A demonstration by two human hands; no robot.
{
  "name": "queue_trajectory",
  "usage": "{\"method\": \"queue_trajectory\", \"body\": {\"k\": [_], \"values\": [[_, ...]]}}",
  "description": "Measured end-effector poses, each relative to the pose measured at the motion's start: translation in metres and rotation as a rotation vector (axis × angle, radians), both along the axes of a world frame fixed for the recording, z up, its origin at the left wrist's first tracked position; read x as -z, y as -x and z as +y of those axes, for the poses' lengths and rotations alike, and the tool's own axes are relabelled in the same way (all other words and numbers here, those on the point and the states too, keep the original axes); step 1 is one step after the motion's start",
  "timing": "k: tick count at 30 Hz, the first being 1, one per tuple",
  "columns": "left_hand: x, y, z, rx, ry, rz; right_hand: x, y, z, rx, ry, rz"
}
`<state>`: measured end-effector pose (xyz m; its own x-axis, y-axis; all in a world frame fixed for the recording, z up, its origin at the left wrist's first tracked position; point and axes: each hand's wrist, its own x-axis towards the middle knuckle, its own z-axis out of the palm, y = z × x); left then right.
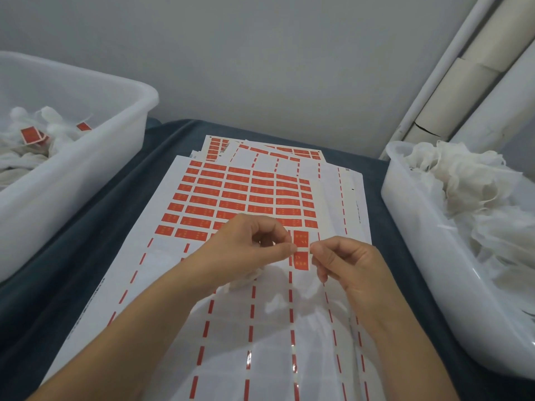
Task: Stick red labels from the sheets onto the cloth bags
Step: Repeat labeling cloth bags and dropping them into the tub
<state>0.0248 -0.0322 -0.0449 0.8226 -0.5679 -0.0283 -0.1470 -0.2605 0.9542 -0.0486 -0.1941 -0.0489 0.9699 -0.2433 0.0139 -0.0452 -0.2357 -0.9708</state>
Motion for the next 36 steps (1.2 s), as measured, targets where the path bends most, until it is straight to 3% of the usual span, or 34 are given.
{"method": "queue_trajectory", "body": {"k": [9, 13, 18, 24, 28, 33, 36], "values": [[-0.001, 0.002, -0.005, -0.065, -0.007, -0.083, 0.002, -0.001, 0.002, 0.064, 0.067, -0.051], [-0.004, 0.009, -0.009, -0.16, -0.041, -0.347, 0.003, -0.002, 0.0, 0.107, 0.061, -0.059], [0.001, 0.016, -0.008, -0.112, -0.048, -0.706, 0.002, -0.002, 0.002, 0.098, 0.103, -0.093], [0.005, 0.018, -0.009, -0.179, -0.07, -0.799, 0.003, 0.0, 0.006, 0.136, 0.33, -0.231], [0.005, 0.019, -0.012, -0.164, -0.01, -0.645, 0.002, 0.003, 0.008, 0.193, 0.381, -0.336], [-0.005, 0.022, -0.013, -0.214, 0.295, -0.026, -0.004, 0.004, 0.011, 0.246, -0.11, -0.313], [-0.009, 0.022, -0.01, -0.227, 0.422, 0.17, -0.004, 0.002, 0.015, 0.178, -0.261, -0.257]]}}
